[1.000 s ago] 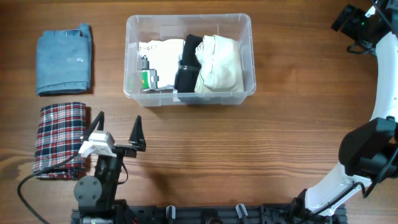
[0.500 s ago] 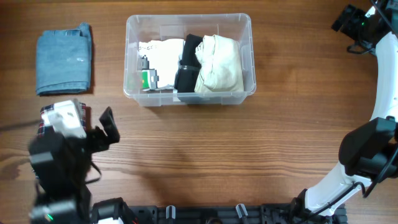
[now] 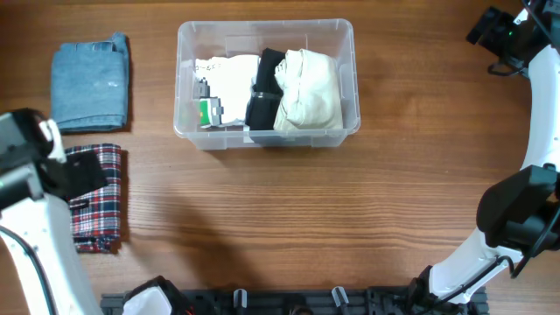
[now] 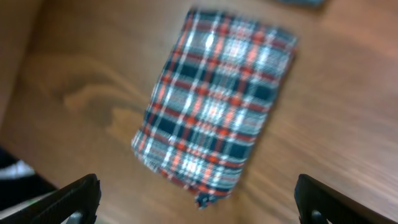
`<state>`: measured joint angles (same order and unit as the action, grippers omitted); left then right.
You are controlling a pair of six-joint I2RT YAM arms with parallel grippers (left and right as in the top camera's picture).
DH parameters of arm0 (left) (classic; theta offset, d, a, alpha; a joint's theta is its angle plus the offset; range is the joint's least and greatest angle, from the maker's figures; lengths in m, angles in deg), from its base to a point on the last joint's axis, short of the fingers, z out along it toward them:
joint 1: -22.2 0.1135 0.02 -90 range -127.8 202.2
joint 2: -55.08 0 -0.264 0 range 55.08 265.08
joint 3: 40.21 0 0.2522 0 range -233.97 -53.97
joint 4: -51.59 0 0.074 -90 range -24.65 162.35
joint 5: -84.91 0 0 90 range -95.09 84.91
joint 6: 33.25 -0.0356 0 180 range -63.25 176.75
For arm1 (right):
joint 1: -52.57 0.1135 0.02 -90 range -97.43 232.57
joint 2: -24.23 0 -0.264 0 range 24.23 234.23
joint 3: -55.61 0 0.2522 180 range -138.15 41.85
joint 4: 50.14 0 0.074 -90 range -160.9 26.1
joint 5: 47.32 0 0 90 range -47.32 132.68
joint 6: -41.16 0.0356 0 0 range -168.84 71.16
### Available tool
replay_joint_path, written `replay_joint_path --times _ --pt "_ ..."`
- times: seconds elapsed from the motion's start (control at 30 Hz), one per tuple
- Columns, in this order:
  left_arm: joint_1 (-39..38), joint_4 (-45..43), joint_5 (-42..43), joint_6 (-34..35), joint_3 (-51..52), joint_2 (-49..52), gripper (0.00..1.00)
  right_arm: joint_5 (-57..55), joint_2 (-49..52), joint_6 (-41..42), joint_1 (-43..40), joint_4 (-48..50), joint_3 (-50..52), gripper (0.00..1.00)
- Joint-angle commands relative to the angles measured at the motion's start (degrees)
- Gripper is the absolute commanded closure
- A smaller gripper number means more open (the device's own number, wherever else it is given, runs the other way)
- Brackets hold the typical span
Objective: Pack container
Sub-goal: 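Move the left gripper down to the plaid shirt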
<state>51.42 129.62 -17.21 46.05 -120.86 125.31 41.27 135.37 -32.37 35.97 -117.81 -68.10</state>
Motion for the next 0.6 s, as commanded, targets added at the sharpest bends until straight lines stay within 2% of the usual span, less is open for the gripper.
replay_joint_path --times 0.0,0.1,0.23,0.4,0.43,0.5,0.57 --pt "8.9 2.4 12.5 -5.6 -1.8 5.3 0.0 -0.7 -0.7 0.1 0.1 0.1 0.3 0.0" --pt "15.0 2.5 16.2 -5.7 -1.8 9.1 0.0 -0.7 -0.7 0.1 0.1 0.1 0.3 0.0" --pt "19.4 0.9 16.8 -14.8 -1.8 13.6 0.0 -0.7 -0.7 0.1 0.1 0.1 0.3 0.0" --pt "21.3 -9.7 25.1 -15.0 -1.8 18.2 0.0 -0.7 -0.7 0.1 0.1 0.1 0.3 0.0" --pt "21.3 -11.2 27.4 -17.0 -1.8 19.1 0.0 -0.7 -0.7 0.1 0.1 0.1 0.3 0.0" --pt "21.3 -12.9 31.8 -25.7 -1.8 21.0 0.0 -0.7 -0.7 0.1 0.1 0.1 0.3 0.0" --pt "21.3 -13.3 32.1 -30.3 -1.8 22.1 0.0 -0.7 -0.7 0.1 0.1 0.1 0.3 0.0"
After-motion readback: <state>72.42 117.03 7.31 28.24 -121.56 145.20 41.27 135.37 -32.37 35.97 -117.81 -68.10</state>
